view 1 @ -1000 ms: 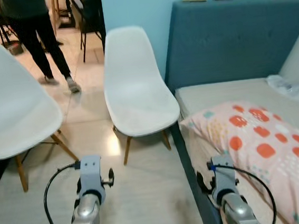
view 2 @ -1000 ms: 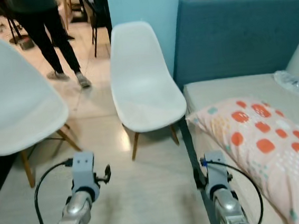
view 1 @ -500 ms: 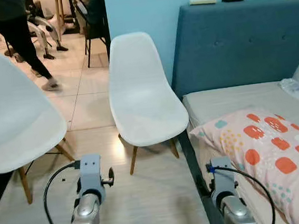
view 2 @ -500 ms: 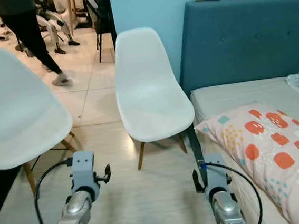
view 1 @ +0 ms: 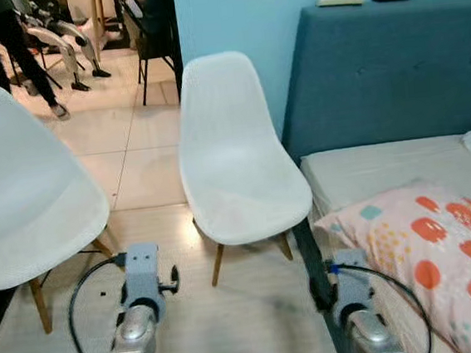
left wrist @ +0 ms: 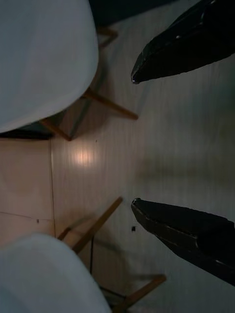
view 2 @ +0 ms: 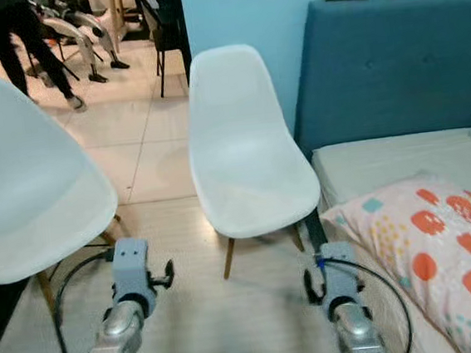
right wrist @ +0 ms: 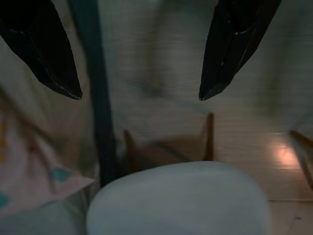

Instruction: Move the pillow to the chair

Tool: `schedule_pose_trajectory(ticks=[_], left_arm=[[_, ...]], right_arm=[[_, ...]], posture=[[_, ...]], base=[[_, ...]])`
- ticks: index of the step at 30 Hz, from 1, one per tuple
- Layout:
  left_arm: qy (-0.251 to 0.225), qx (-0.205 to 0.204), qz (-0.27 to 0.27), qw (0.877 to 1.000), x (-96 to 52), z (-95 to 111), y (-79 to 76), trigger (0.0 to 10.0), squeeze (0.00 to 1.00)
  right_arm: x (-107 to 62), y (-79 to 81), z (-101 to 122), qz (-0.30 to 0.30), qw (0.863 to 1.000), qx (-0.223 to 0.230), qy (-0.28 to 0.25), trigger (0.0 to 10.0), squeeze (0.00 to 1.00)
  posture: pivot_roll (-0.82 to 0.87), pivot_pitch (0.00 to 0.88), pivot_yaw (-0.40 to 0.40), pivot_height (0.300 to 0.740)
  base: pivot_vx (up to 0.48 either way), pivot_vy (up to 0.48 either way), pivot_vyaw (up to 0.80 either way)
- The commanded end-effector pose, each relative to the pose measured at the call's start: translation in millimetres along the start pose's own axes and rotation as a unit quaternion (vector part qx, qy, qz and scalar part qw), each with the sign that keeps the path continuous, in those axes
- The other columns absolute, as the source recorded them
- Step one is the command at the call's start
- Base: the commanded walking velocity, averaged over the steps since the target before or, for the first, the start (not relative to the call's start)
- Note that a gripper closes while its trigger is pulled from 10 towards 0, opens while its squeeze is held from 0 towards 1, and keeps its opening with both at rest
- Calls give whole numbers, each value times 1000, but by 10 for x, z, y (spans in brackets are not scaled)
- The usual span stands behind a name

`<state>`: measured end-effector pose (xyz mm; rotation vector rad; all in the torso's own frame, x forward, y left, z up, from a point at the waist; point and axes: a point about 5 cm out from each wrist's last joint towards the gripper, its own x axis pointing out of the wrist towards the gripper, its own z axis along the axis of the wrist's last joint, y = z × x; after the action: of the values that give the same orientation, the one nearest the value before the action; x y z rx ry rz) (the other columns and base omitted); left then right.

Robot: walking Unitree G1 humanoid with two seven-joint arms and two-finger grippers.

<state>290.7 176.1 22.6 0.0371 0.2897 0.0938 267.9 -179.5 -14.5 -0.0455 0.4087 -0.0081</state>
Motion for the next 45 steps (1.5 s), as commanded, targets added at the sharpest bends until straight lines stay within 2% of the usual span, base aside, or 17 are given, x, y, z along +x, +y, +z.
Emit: schedule_pose_trajectory(ticks=[1,25,31,45], left_arm=[[6,-3,-8,1000,-3,-18,-48,10000,0],[4,0,-13,1000,16,4,-50,10000,0],[4,2,-15,1000,21,8,-45,10000,0],[0,7,-19,1000,37,37,-33,10000,0]], right_arm=[[-27,-111,-30,-18,1000,15,1,10000,0],[-61,-125,-58,-22,999,25,-8,10000,0],[-59,-99,-91,-17,1000,23,8,10000,0],[-57,-101,-84,-25,999,27,5,10000,0]], posture=[[25,94,-20,740],[19,86,-14,740],[18,77,-9,740],[23,65,-2,740]], base=[[311,0,-800],[310,0,-800],[311,0,0],[311,0,0]])
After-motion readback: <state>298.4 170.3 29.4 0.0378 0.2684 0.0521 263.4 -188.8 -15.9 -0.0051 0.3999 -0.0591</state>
